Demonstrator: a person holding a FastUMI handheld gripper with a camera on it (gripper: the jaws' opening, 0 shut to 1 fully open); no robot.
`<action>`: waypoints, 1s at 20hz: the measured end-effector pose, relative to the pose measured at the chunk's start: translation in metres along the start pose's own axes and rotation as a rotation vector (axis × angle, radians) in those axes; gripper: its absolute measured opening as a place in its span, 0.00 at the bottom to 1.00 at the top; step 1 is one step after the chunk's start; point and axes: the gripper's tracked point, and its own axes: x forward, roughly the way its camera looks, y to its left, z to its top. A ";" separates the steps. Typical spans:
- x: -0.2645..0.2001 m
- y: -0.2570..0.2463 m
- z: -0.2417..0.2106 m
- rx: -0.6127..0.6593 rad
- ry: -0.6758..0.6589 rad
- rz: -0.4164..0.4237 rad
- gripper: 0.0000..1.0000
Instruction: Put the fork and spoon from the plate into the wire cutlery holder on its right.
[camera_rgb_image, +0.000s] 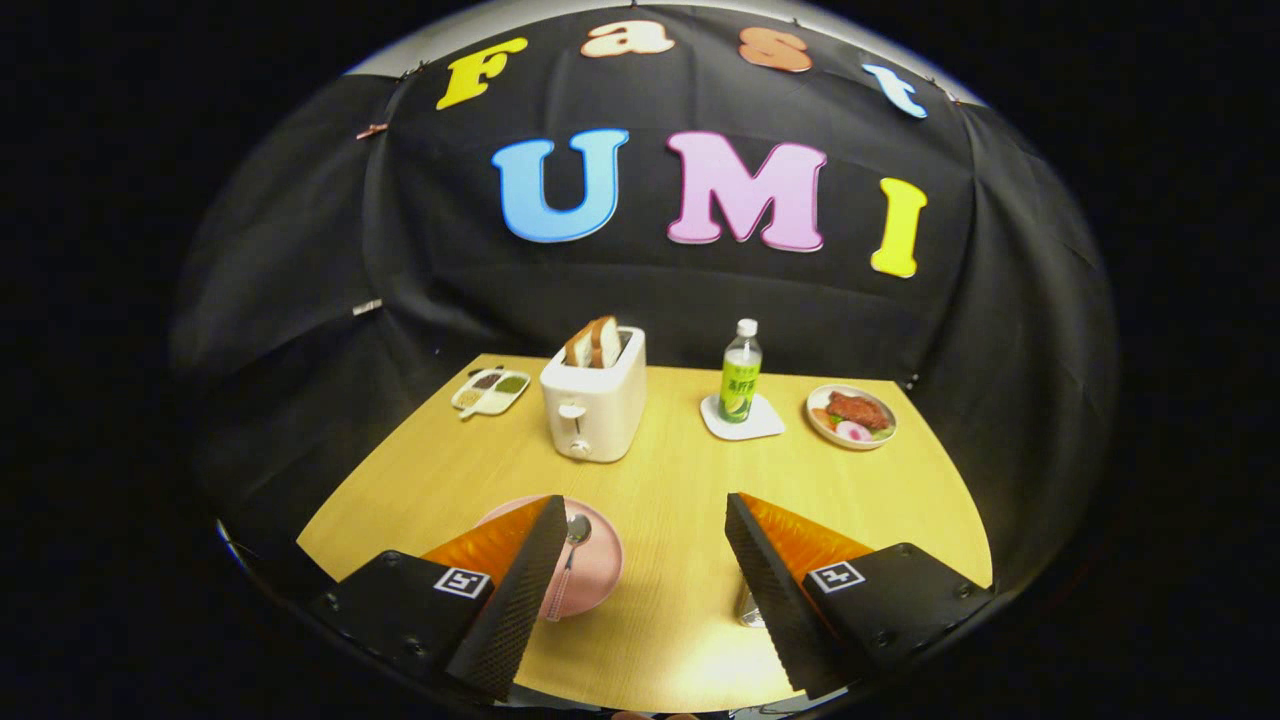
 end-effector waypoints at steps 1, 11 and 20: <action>0.009 0.009 -0.010 -0.012 0.039 0.022 0.99; 0.082 0.069 -0.128 -0.153 0.420 0.142 0.99; 0.118 0.076 -0.175 -0.207 0.582 0.134 0.86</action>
